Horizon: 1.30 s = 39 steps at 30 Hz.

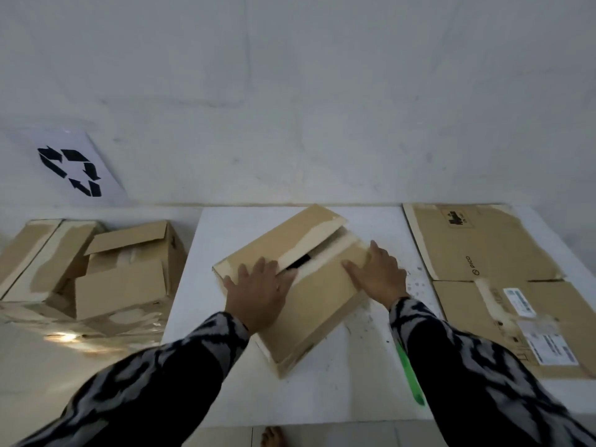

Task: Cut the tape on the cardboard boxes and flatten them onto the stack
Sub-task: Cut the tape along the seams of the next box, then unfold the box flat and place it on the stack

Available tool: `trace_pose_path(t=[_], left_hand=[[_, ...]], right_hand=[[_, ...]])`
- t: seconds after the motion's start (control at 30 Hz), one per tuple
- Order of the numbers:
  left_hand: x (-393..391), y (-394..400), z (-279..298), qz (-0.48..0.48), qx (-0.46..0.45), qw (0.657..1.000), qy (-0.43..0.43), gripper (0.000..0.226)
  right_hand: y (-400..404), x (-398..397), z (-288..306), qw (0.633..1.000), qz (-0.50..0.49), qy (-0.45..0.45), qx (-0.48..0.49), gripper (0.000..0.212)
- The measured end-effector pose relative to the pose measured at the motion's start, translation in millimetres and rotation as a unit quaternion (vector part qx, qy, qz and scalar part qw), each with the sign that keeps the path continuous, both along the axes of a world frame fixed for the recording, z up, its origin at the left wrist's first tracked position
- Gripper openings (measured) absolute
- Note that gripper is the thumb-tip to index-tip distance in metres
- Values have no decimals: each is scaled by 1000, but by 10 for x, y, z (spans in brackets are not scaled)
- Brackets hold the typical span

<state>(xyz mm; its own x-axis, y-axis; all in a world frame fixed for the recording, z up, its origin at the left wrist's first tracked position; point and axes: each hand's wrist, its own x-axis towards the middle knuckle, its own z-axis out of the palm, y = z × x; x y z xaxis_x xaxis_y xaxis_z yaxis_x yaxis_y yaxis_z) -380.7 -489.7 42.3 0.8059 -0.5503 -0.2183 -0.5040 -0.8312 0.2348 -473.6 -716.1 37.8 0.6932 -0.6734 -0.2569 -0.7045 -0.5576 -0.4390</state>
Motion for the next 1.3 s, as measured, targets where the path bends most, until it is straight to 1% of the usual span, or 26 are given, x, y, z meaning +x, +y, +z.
trace_pose_path(t=[0.03, 0.1, 0.17, 0.23, 0.3, 0.33, 0.37, 0.4, 0.43, 0.47, 0.5, 0.53, 0.6, 0.67, 0.73, 0.77, 0.8, 0.87, 0.93, 0.97, 1.0, 1.07, 1.1, 1.13, 1.2, 1.3], left_hand=[[-2, 50, -37, -15, 23, 1000, -10, 78], [71, 140, -113, -34, 58, 998, -9, 75], [190, 201, -135, -26, 51, 998, -3, 75], [334, 224, -126, 9, 47, 999, -8, 81], [445, 247, -107, 70, 38, 997, 0, 92], [473, 268, -116, 117, 15, 993, 26, 97], [477, 305, -108, 170, -29, 982, 74, 103], [456, 354, -81, 231, -90, 958, 141, 106], [440, 416, -104, 279, -149, 926, 208, 103], [391, 480, -103, 298, -186, 899, 264, 92], [335, 546, -91, 286, -195, 894, 284, 79], [285, 604, -49, 259, -200, 907, 267, 72], [280, 658, 182, 224, -212, 936, 170, 63], [308, 641, 550, 178, -269, 942, 90, 54], [286, 543, 956, 101, -312, 944, 23, 60], [260, 468, 1074, 64, -311, 948, -15, 63], [216, 381, 1148, 24, -288, 956, -60, 67], [145, 217, 1103, -36, -215, 968, -123, 74], [81, 117, 981, -82, -175, 970, -149, 82], [38, 77, 936, -100, -164, 968, -162, 84], [-1, 41, 879, -117, -152, 967, -170, 86], [-153, -32, 812, -149, -130, 964, -177, 87], [-246, -68, 776, -163, -125, 961, -187, 85], [-325, -99, 731, -174, -122, 956, -201, 83], [-409, -130, 648, -181, -118, 952, -219, 79], [-376, -151, 607, -173, -107, 951, -232, 76]], right_hand=[[3, -23, -42, 1000, -5, 1, -3, 91], [98, -99, -104, 999, -43, -17, -6, 85], [268, -214, -155, 996, -82, -21, -19, 83], [374, -321, -178, 993, -114, -25, -7, 78], [361, -376, -213, 991, -116, -30, 65, 71], [340, -392, -220, 987, -110, -39, 110, 73], [319, -403, -218, 982, -101, -54, 148, 80], [311, -408, -206, 977, -97, -72, 177, 85], [320, -407, -198, 971, -97, -88, 200, 83], [350, -410, -183, 964, -102, -104, 222, 74], [386, -415, -178, 958, -109, -122, 237, 62], [416, -418, -196, 953, -114, -143, 242, 51], [457, -405, -204, 942, -127, -182, 253, 41], [495, -363, -207, 907, -144, -218, 329, 39], [558, -323, -291, 872, -150, -210, 417, 43], [592, -305, -358, 862, -148, -191, 446, 47], [630, -289, -421, 854, -152, -171, 468, 52], [699, -272, -552, 843, -173, -124, 493, 60], [769, -282, -573, 868, -163, -88, 460, 65], [786, -293, -550, 886, -156, -107, 422, 65], [780, -302, -515, 898, -151, -164, 379, 55], [750, -328, -392, 893, -138, -304, 301, 27], [749, -336, -285, 891, -125, -340, 273, 23], [739, -339, -188, 889, -107, -360, 263, 25], [712, -346, -73, 886, -87, -362, 275, 25], [665, -474, -18, 888, -118, -367, 251, 11]])
